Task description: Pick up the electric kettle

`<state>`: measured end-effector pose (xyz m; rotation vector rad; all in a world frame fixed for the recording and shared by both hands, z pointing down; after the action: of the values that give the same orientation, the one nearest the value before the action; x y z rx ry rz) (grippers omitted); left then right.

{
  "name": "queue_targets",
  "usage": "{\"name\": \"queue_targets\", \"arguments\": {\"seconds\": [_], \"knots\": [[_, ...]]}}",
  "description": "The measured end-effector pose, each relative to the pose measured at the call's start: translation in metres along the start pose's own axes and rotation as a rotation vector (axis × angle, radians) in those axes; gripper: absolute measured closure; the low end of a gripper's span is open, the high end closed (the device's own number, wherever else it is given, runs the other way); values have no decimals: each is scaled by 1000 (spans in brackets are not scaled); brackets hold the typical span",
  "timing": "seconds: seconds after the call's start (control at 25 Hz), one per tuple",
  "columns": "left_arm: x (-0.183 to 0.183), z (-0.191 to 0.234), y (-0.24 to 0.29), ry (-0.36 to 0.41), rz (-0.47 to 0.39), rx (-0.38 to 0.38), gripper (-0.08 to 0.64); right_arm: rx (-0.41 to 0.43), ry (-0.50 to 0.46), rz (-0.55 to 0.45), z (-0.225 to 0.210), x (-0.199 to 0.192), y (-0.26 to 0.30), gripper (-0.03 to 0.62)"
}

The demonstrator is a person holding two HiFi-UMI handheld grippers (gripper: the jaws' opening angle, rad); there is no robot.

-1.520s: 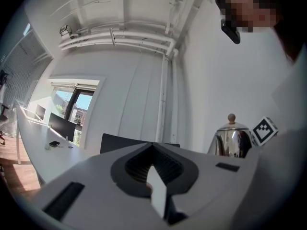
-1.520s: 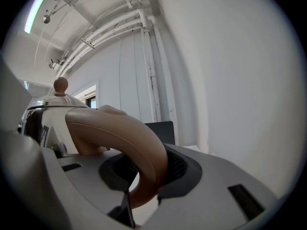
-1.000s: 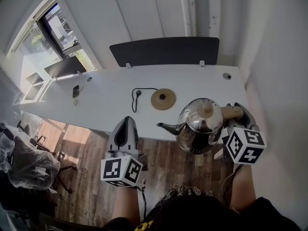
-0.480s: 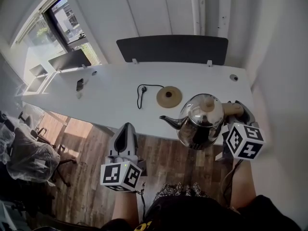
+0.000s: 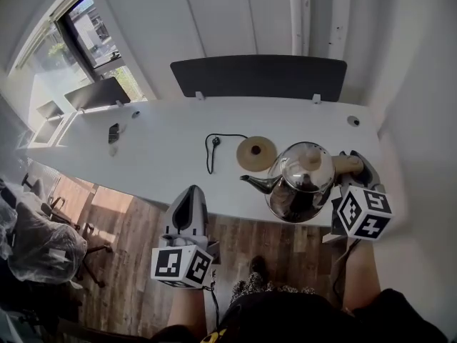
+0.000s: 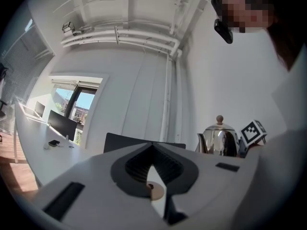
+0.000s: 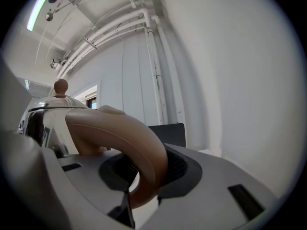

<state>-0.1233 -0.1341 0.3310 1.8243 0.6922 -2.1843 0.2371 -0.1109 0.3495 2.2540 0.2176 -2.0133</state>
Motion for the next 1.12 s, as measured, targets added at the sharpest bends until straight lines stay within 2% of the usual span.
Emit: {"name": "queue_targets", "arguments": {"seconds": [0.24, 0.52, 0.72, 1.12], "knots": [[1, -4, 17, 15, 1, -38, 560, -19, -24, -8, -1, 10, 5, 485], [4, 1, 20, 12, -1, -4, 560, -32, -70, -13, -7, 15, 6, 486], [3, 9, 16, 3, 1, 7, 560, -35, -45, -6, -6, 15, 3, 486], [2, 8, 17, 18, 4, -10, 560, -38, -53, -10, -6, 20, 2, 486]]}}
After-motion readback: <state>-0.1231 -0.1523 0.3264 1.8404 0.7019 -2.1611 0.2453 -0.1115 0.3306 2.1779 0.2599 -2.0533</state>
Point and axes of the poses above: the fingertips, and each gripper's own axes: y forward along the fingers, z to its left, x out of its top, the point moved 2 cm from there along -y, backward along the fingers, and after that the axes turned 9 degrees about -z, right-handed, at the moved point
